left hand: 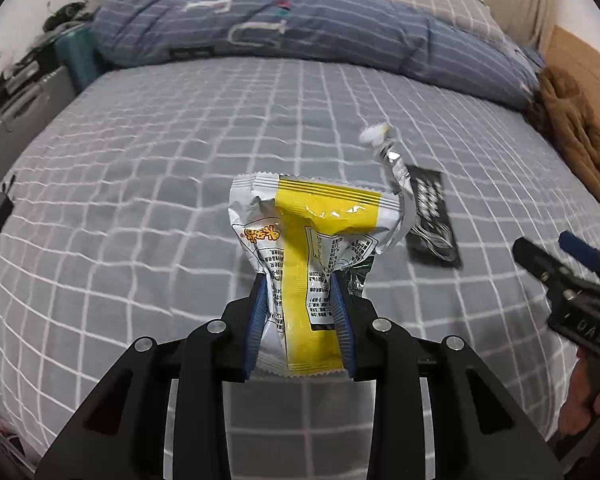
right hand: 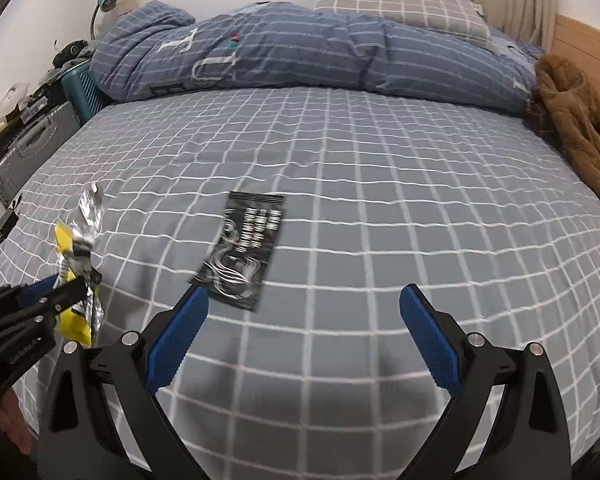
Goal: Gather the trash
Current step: 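Grasp the black shampoo sachet with the right tool while the left holds the wrapper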
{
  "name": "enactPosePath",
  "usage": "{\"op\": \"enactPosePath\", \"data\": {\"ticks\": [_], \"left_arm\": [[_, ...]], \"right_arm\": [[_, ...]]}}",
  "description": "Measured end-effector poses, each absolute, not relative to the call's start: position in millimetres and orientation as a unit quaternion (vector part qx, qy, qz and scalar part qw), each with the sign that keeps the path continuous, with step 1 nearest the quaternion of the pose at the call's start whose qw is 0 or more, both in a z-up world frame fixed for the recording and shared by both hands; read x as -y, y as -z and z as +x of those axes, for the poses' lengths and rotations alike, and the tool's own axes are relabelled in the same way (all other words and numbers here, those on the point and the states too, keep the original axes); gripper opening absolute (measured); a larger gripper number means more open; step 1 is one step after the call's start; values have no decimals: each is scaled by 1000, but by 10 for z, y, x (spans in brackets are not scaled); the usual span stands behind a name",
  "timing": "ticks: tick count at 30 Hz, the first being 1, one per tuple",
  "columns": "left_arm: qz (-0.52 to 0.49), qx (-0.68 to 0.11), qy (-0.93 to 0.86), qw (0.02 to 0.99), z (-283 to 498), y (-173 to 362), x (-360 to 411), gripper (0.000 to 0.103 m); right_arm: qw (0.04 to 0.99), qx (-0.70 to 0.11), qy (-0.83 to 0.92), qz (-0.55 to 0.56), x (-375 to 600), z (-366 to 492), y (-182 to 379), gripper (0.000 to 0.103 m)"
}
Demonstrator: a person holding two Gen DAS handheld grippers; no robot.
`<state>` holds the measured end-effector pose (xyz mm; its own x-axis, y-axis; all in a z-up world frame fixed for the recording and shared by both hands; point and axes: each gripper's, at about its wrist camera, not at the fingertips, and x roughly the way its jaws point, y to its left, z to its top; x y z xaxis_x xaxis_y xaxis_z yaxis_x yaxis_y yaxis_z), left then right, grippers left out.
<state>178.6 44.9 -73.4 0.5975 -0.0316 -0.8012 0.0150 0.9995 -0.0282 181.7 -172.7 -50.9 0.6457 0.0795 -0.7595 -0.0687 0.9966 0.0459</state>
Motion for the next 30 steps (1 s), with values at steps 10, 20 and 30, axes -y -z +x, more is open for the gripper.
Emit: {"op": "enactPosePath", "data": {"ticks": [10,20,30], "left_arm": [[-25,-446,-7,895,1990,818,-797,31],[-36,-445,-8,895,2014,833,-935,31],[-39,-443,-2,896,2024,817,-873,31]], "right_arm": [[890,-454,-38,10,1241,2393,828,87],[874,-484,-28,11,1100,2698,1131,58],[875,-483,-41,-6,1092,2659,1205,36]]}}
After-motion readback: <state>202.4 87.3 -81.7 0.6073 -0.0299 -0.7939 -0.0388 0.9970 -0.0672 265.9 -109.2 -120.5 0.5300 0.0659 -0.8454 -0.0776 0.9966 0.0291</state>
